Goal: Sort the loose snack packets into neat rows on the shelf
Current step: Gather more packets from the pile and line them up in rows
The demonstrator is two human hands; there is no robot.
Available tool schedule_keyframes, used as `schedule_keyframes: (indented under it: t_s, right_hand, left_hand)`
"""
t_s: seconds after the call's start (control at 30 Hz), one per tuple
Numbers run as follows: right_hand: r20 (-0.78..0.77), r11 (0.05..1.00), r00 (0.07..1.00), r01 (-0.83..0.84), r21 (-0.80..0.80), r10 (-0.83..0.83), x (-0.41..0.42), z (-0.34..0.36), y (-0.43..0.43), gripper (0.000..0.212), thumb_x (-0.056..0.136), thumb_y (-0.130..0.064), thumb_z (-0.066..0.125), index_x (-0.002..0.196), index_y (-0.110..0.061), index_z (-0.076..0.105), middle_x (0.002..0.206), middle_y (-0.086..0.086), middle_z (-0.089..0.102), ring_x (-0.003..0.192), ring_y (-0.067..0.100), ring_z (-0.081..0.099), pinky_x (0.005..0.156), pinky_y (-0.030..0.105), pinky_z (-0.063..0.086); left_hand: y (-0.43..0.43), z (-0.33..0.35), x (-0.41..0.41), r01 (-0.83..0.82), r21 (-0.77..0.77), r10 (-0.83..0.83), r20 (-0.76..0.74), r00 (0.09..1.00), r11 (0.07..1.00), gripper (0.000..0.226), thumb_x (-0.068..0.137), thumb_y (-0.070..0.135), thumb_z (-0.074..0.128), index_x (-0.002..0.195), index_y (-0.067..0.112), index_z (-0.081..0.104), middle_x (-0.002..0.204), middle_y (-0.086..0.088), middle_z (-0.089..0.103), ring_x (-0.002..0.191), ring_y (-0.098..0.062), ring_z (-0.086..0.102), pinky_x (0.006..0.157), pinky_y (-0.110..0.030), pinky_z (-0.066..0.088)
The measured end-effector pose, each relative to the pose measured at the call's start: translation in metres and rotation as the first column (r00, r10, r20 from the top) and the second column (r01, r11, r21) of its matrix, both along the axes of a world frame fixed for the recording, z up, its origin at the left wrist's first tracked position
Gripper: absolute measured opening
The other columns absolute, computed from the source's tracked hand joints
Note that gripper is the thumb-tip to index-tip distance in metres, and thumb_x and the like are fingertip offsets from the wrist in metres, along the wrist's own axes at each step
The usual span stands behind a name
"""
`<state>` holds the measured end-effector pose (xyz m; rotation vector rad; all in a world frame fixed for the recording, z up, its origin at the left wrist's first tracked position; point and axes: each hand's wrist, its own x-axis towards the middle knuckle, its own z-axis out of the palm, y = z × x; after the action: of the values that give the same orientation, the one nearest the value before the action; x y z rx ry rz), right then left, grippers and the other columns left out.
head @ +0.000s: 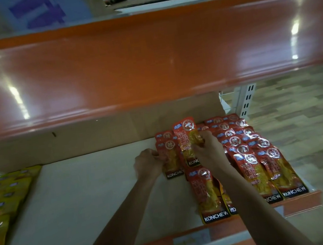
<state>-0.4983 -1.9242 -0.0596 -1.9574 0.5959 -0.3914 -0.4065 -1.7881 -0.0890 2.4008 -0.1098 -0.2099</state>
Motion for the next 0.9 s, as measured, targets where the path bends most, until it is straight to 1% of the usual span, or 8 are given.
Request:
schedule_keyframes:
  t_s: [0.17, 0.27, 0.33, 0.4, 0.5, 0.63, 0.73, 0.9]
  right_hand:
    - [-0.02, 1.0, 1.0, -0.008, -0.02, 0.007, 0.002, -0.004, 0.001, 0.009, 0.089, -0.005, 0.053, 0.097, -0.009, 0.052, 0.075, -0.002, 0.057, 0.057, 0.009, 0.051, 0.044, 0.018, 0.038]
    - [-0.012, 1.0, 1.0, 0.001, 0.013, -0.001, 0.006, -0.007, 0.006, 0.012, 0.089, -0.008, 0.055, 0.1, -0.006, 0.057, 0.081, 0.001, 0.064, 0.063, 0.013, 0.06, 0.047, 0.019, 0.044]
    - [-0.009, 1.0, 1.0, -0.006, 0.004, 0.006, 0.009, -0.007, 0.012, 0.018, 0.089, -0.011, 0.055, 0.107, -0.007, 0.058, 0.088, 0.002, 0.066, 0.069, 0.013, 0.061, 0.051, 0.019, 0.043]
    - [-0.009, 0.999, 0.999, -0.037, -0.014, 0.037, 0.013, -0.006, 0.02, 0.019, 0.089, -0.011, 0.054, 0.107, -0.009, 0.059, 0.091, 0.0, 0.064, 0.07, 0.006, 0.058, 0.05, 0.012, 0.037]
    - [-0.024, 0.995, 0.996, -0.088, -0.048, 0.087, 0.015, -0.004, 0.028, 0.018, 0.09, -0.008, 0.052, 0.107, -0.008, 0.06, 0.09, 0.0, 0.063, 0.068, 0.001, 0.053, 0.046, 0.007, 0.035]
    - [-0.058, 0.994, 0.995, -0.083, -0.07, 0.079, 0.013, 0.0, 0.029, 0.031, 0.094, -0.01, 0.048, 0.125, -0.012, 0.056, 0.109, 0.004, 0.065, 0.086, 0.012, 0.056, 0.064, 0.018, 0.04]
    - [-0.075, 0.992, 0.996, -0.054, -0.112, 0.046, 0.012, 0.002, 0.026, 0.036, 0.095, -0.008, 0.047, 0.131, -0.011, 0.052, 0.121, 0.007, 0.062, 0.105, 0.019, 0.057, 0.079, 0.023, 0.041]
    - [-0.098, 0.992, 0.995, -0.047, -0.113, 0.036, 0.009, 0.004, 0.026, 0.037, 0.097, -0.009, 0.046, 0.133, -0.012, 0.051, 0.127, 0.006, 0.059, 0.115, 0.02, 0.055, 0.081, 0.021, 0.038]
  left_hand:
    - [0.002, 0.002, -0.003, -0.014, -0.049, 0.016, 0.025, 1.0, 0.999, 0.046, 0.079, 0.038, 0.073, 0.117, 0.015, 0.062, 0.108, 0.0, 0.07, 0.095, -0.013, 0.064, 0.073, -0.021, 0.044]
    - [0.003, 0.009, -0.01, 0.029, -0.17, -0.014, 0.093, 0.996, 0.985, 0.034, 0.089, 0.039, 0.06, 0.112, 0.015, 0.065, 0.105, 0.001, 0.068, 0.083, -0.005, 0.058, 0.062, -0.01, 0.039]
    - [0.002, 0.014, -0.015, 0.089, -0.292, -0.073, 0.064, 0.995, 0.952, 0.032, 0.093, 0.045, 0.053, 0.104, 0.018, 0.066, 0.097, 0.005, 0.068, 0.08, -0.003, 0.06, 0.062, -0.009, 0.041]
    - [0.003, 0.016, -0.02, 0.117, -0.442, -0.141, -0.022, 0.99, 0.889, 0.022, 0.091, 0.046, 0.057, 0.097, 0.026, 0.065, 0.095, 0.006, 0.069, 0.086, -0.007, 0.065, 0.074, -0.019, 0.052]
    - [0.009, 0.013, -0.019, 0.093, -0.509, -0.148, -0.068, 0.987, 0.856, 0.017, 0.085, 0.035, 0.068, 0.101, 0.03, 0.065, 0.102, 0.003, 0.071, 0.092, -0.013, 0.068, 0.086, -0.036, 0.056]
    - [0.023, 0.009, -0.016, -0.037, -0.512, -0.023, -0.11, 0.994, 0.858, 0.011, 0.083, 0.026, 0.071, 0.092, 0.027, 0.066, 0.096, -0.001, 0.071, 0.084, -0.014, 0.069, 0.08, -0.036, 0.058]
    - [0.031, 0.007, -0.02, -0.053, -0.45, 0.0, -0.116, 0.993, 0.892, 0.012, 0.082, 0.02, 0.07, 0.085, 0.029, 0.063, 0.09, 0.003, 0.069, 0.085, -0.013, 0.068, 0.081, -0.035, 0.058]
    - [0.031, 0.0, -0.024, 0.021, -0.298, -0.056, -0.108, 0.993, 0.954, 0.005, 0.085, 0.026, 0.067, 0.09, 0.027, 0.067, 0.095, 0.001, 0.07, 0.086, -0.014, 0.067, 0.082, -0.036, 0.058]
